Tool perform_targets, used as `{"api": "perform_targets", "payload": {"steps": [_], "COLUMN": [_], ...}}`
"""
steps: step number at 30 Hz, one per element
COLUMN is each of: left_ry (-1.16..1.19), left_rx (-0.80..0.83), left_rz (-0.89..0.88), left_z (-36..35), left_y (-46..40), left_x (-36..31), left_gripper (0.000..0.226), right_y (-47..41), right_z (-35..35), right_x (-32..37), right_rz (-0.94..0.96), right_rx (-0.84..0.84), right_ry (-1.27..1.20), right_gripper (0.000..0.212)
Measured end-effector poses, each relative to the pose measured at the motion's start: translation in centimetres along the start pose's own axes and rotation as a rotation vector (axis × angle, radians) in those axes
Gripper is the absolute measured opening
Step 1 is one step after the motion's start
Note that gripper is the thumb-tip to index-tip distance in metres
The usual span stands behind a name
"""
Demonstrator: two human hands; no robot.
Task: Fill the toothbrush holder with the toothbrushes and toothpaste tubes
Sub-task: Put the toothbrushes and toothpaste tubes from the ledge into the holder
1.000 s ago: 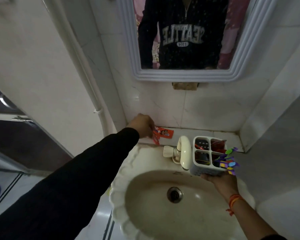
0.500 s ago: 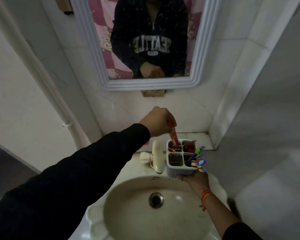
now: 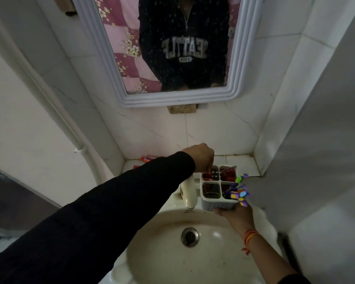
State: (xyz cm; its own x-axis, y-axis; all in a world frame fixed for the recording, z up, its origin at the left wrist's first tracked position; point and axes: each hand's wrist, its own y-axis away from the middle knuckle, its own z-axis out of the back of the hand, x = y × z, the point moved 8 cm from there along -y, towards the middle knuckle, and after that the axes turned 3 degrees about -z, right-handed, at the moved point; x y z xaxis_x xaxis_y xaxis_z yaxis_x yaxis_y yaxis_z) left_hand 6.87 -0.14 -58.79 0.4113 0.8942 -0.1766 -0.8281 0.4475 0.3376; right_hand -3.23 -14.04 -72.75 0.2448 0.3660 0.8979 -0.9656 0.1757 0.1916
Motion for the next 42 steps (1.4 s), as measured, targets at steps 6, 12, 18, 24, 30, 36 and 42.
{"api": "perform_targets", "payload": {"steps": [6, 12, 18, 24, 30, 36, 42], "left_ry": [0.206, 0.261, 0.029, -0.112, -0.177, -0.028, 0.032], "left_rx": [-0.099, -0.031, 0.038, 0.033, -0.016, -0.023, -0.223], "left_rz": [0.100, 0.348, 0.455, 0.503, 0.393, 0.273, 0.120], "left_z": [2.6, -1.0, -6.2, -10.7, -7.8, -3.9, 4.5], "left_y": [1.5, 2.8, 3.3, 1.3, 3.3, 5.1, 7.7], "left_x": [4.8, 13.9, 18.5, 22.6, 18.7, 15.5, 8.8], "left_gripper": [0.021, 0.023, 0.035, 0.036, 0.035, 0.042, 0.032], "right_y": [-0.4, -0.7, -0.8, -0.9, -1.0, -0.8, -0.5], "right_z": [-0.2, -0.2, -0.3, -0.3, -0.3, -0.4, -0.2], "right_x": [-0.7, -1.3, -1.6, -1.8, -2.2, -1.8, -1.3], "right_rz": [-0.003, -0.006, -0.003, -0.021, -0.033, -0.018, -0.026], "right_rx": [-0.002, -0.016, 0.002, 0.002, 0.006, 0.003, 0.010], "right_ry": [-0.005, -0.022, -0.046, -0.033, -0.019, -0.005, 0.028], "right_gripper": [0.059, 0.062, 0.066, 0.061, 0.062, 0.062, 0.065]}}
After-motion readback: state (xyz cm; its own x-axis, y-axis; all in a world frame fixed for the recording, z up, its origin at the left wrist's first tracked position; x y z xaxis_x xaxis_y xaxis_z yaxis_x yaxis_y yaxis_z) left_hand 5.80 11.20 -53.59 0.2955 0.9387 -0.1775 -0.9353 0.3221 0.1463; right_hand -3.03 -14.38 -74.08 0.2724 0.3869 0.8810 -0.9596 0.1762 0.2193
